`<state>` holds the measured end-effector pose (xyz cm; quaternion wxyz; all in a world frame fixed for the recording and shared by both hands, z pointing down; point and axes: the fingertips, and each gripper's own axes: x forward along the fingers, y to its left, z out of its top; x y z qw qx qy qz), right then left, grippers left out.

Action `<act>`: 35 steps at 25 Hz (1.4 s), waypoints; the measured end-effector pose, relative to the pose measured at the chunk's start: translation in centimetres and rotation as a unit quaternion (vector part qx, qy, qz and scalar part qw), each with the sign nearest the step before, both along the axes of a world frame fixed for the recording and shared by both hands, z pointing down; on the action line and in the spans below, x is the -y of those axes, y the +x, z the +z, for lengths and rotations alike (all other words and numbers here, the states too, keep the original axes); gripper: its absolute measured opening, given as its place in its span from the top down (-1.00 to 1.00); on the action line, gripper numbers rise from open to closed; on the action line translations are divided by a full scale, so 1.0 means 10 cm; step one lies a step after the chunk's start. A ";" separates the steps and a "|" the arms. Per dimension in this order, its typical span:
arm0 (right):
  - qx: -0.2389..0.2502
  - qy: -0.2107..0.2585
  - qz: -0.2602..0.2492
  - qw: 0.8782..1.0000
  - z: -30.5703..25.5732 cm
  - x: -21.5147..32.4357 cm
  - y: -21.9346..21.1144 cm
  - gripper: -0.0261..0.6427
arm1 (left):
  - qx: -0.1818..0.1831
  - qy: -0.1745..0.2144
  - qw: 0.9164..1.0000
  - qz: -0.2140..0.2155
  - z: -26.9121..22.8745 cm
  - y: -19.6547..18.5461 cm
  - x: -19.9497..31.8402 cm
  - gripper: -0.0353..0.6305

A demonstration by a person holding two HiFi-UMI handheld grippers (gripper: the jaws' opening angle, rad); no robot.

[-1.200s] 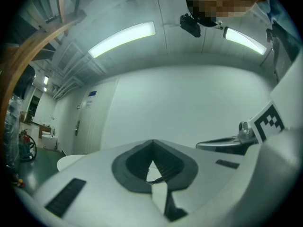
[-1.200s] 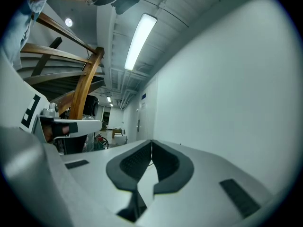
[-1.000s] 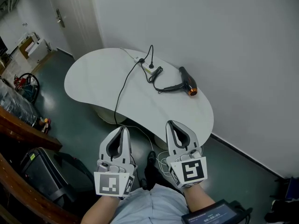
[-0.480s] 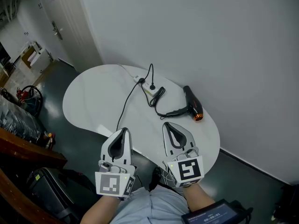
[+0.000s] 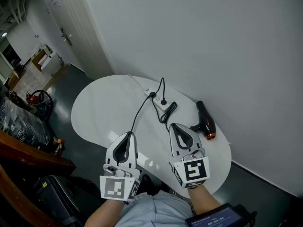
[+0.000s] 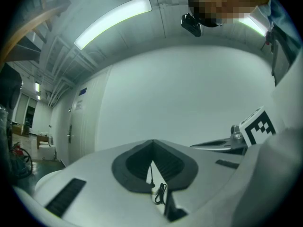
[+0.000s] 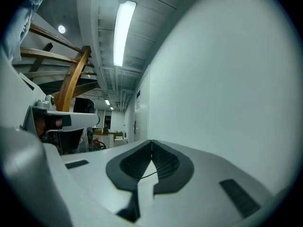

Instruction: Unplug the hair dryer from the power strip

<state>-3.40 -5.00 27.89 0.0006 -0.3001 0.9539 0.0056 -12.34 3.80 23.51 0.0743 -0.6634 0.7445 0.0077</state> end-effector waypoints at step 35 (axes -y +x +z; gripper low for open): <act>-0.129 -0.162 0.049 0.977 1.77 1.80 -1.02 0.74 | -0.120 -0.135 0.980 0.082 1.18 -1.03 2.05 0.90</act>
